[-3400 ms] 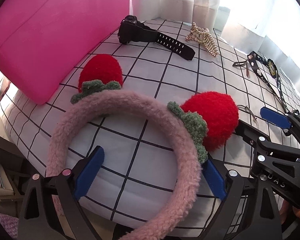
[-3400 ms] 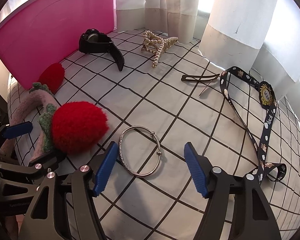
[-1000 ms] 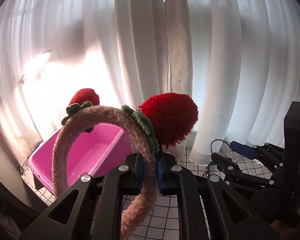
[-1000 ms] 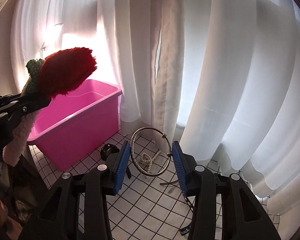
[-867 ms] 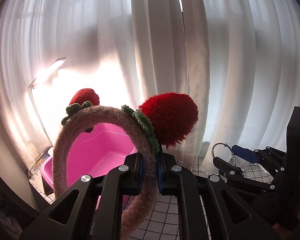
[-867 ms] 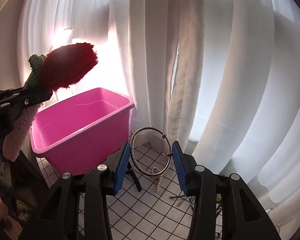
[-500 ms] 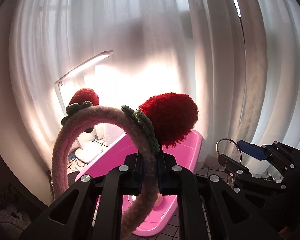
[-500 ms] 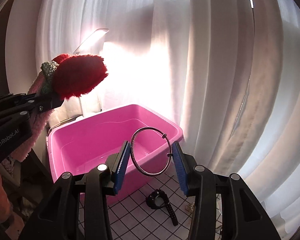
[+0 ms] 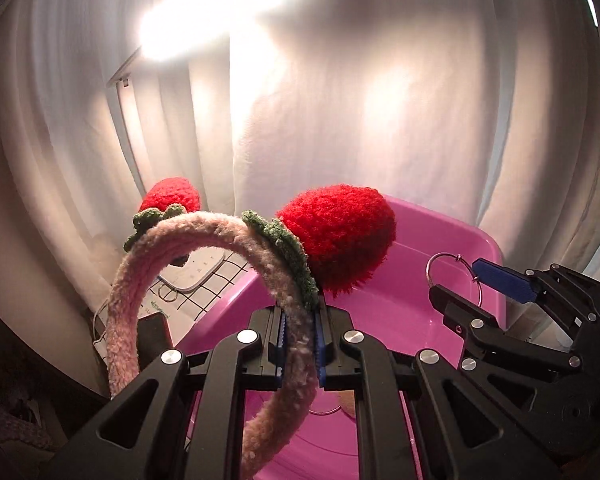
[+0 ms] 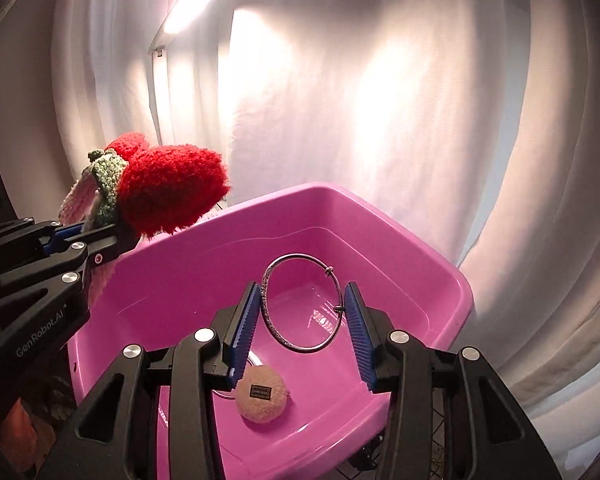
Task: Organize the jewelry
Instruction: 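Carry the small hoop and headband over the pink tub and release both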
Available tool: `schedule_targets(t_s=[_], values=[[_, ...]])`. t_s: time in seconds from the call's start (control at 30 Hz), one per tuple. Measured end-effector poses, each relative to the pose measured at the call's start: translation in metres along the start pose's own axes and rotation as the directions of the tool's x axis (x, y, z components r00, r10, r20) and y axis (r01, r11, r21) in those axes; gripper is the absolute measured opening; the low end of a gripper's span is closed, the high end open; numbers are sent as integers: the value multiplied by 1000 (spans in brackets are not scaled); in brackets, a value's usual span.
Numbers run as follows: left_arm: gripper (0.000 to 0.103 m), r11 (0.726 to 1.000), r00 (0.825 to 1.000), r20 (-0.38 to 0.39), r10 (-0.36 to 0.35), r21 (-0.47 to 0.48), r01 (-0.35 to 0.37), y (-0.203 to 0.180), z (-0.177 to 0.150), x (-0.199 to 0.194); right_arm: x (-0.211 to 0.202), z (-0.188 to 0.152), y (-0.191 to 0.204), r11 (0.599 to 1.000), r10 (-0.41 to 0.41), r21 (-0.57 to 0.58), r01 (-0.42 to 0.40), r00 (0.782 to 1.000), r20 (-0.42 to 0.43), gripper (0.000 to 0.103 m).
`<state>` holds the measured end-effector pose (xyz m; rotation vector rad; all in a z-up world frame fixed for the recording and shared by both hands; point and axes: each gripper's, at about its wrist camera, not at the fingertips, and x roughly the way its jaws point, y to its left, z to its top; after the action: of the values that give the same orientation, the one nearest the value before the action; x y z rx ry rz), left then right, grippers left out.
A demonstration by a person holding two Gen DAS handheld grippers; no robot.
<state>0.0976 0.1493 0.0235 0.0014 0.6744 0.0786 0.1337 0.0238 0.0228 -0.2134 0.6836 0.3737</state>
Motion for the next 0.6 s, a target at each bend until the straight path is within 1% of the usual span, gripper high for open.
schedule_targets(t_s=[0.17,0.27,0.37,0.4,0.43,0.47,0.5,0.53,0.57,0.6], values=[[12,1000,998,-56,-18,3,18,6,3,30,36,7,6,1000,-18,19,19,997,-71,42],[12,1000,997,-79,-19,10,20,9,0,43,45,12,6,999,-33,29,36,995,-97,42],[16,1000,994,-106,-28,2,29,14,0,54,52,14,5,998,-42,36,47,992,-117,43],[20,1000,994,-110,-25,-2,25,16,-1,56,52,15,2,998,-45,39,50,992,-119,44],[26,1000,993,-114,-21,-6,21,18,-2,58,52,16,1,998,-52,40,57,992,-117,51],[32,1000,993,-114,-16,-8,15,21,-2,59,53,18,-1,997,-60,40,65,992,-113,60],[48,1000,993,-116,-14,-15,12,24,-2,60,54,20,-2,997,-66,40,71,992,-109,63],[68,1000,994,-112,-7,-22,4,27,-2,60,51,17,-4,996,-70,40,75,992,-106,64],[76,1000,995,-98,-4,-28,2,30,-2,59,52,18,-4,996,-77,39,82,991,-109,64],[79,1000,997,-82,-1,-31,-1,32,-2,56,53,18,-5,995,-81,40,86,990,-114,64]])
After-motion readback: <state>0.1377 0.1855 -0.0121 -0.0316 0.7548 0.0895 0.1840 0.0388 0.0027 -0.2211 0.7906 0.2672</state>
